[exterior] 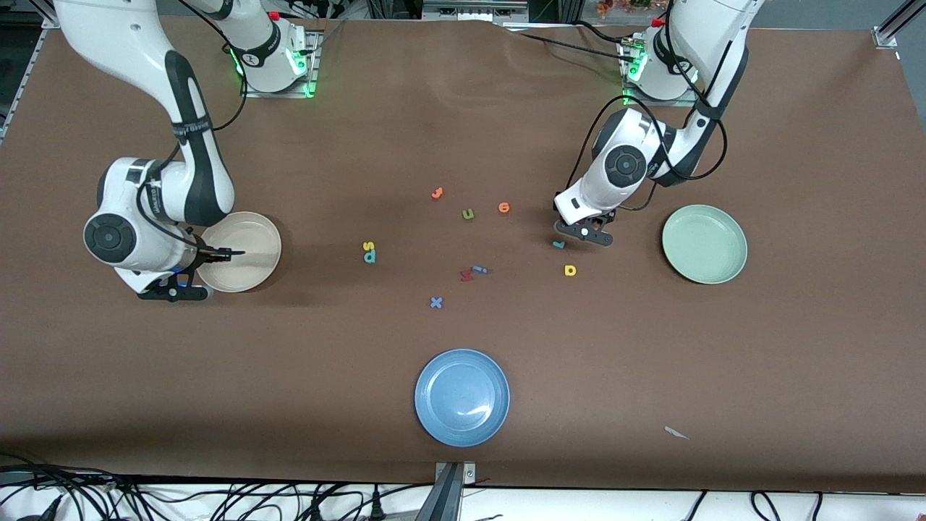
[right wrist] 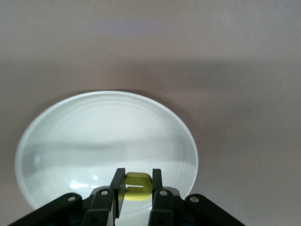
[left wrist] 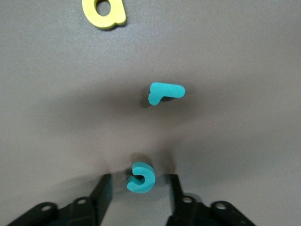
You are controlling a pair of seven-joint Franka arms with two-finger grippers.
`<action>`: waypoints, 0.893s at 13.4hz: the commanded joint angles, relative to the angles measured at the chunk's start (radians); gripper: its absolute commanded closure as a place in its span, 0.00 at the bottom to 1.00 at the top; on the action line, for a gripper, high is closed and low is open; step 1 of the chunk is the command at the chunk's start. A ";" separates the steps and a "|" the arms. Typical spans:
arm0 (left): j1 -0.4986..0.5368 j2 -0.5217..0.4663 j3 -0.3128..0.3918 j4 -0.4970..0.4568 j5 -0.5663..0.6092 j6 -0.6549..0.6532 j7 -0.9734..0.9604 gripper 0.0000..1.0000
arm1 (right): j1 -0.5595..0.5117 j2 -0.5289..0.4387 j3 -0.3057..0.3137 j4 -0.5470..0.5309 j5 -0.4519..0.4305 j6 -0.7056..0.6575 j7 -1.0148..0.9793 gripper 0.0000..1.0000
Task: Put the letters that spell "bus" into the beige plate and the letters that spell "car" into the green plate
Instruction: 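Place the yellow u on the white plate while the left gripper grasps c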
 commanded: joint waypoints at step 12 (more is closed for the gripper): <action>0.156 -0.156 0.003 0.010 0.033 -0.097 0.102 1.00 | 0.051 -0.099 0.256 0.074 0.021 -0.022 0.435 0.01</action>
